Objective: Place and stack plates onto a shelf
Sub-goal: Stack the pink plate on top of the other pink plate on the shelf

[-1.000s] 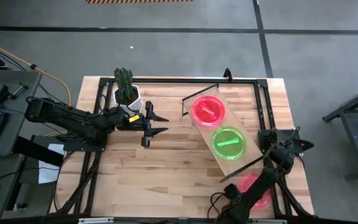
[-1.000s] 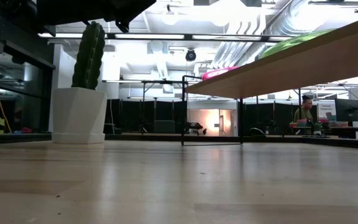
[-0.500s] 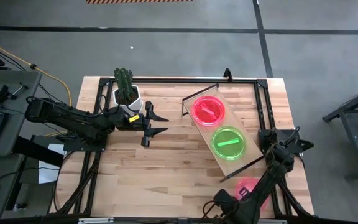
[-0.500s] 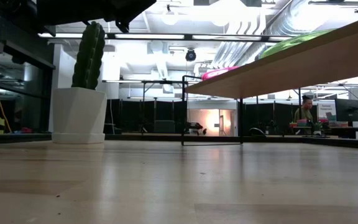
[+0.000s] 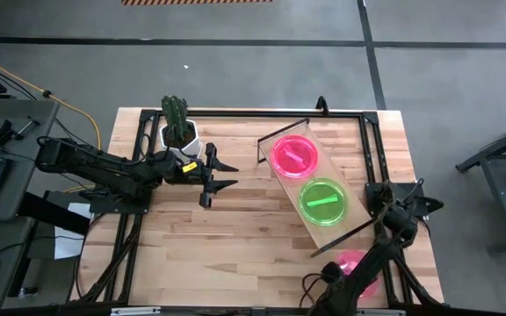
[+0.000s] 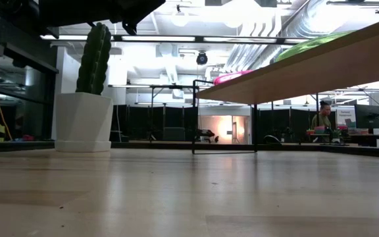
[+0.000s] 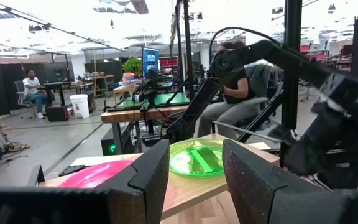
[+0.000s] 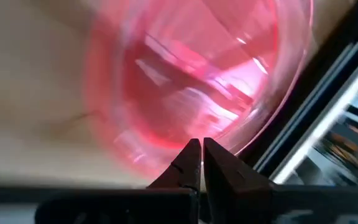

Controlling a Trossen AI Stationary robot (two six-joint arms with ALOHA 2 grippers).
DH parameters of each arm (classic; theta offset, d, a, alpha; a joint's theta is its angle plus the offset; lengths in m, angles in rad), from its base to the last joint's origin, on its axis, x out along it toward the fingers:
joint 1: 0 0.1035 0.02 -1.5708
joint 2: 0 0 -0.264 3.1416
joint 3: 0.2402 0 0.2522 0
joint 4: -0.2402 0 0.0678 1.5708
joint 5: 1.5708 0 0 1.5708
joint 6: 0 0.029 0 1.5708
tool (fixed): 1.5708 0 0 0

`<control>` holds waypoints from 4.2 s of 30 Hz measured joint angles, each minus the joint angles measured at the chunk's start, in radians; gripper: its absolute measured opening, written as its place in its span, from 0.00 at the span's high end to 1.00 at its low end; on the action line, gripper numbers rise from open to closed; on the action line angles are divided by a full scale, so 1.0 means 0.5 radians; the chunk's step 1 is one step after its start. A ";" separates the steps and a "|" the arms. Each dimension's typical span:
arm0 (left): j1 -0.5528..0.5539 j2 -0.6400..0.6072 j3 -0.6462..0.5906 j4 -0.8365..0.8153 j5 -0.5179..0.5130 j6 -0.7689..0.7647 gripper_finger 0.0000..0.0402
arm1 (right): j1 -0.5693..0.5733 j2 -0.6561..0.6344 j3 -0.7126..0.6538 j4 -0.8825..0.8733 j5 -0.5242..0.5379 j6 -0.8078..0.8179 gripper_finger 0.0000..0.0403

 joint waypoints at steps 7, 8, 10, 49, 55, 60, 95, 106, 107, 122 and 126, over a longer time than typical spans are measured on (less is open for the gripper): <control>0.000 0.000 0.000 0.000 0.000 -0.002 0.65 | 0.002 0.001 -0.360 0.291 -0.093 0.059 1.00; 0.000 0.000 0.000 0.000 0.000 -0.002 0.65 | 0.001 -0.001 -0.384 0.354 -0.104 0.053 1.00; 0.000 0.000 0.000 0.000 0.000 -0.004 0.65 | -0.009 -0.011 -0.408 0.434 -0.114 0.028 1.00; -0.050 -0.075 -0.001 -0.017 -0.002 0.103 0.65 | -0.817 0.011 -0.148 1.570 1.535 -1.760 1.00; -0.050 -0.386 -0.001 -0.365 -0.002 0.018 0.65 | -1.013 0.013 -0.150 1.747 1.680 -2.072 1.00; -0.050 -0.662 -0.001 -0.738 -0.002 -0.047 0.65 | -1.164 0.011 -0.149 1.961 1.635 -2.326 1.00; -0.157 -0.841 -0.001 -1.044 0.000 -0.205 0.65 | -1.432 0.334 -0.138 2.974 1.157 -2.840 1.00; -0.161 -0.841 -0.001 -1.044 -0.001 -0.194 0.65 | -1.515 0.094 -0.151 2.837 1.265 -3.048 1.00; -0.166 -0.841 -0.001 -1.043 -0.001 -0.194 0.65 | -1.495 0.042 -0.149 2.804 1.311 -3.081 1.00; -0.288 -0.842 -0.001 -1.076 -0.001 -0.194 0.65 | -0.833 -0.728 -0.144 0.931 2.809 -2.284 1.00; -0.291 -0.842 -0.001 -1.170 -0.064 -0.226 0.65 | -0.528 -0.829 -0.144 0.252 3.194 -1.437 1.00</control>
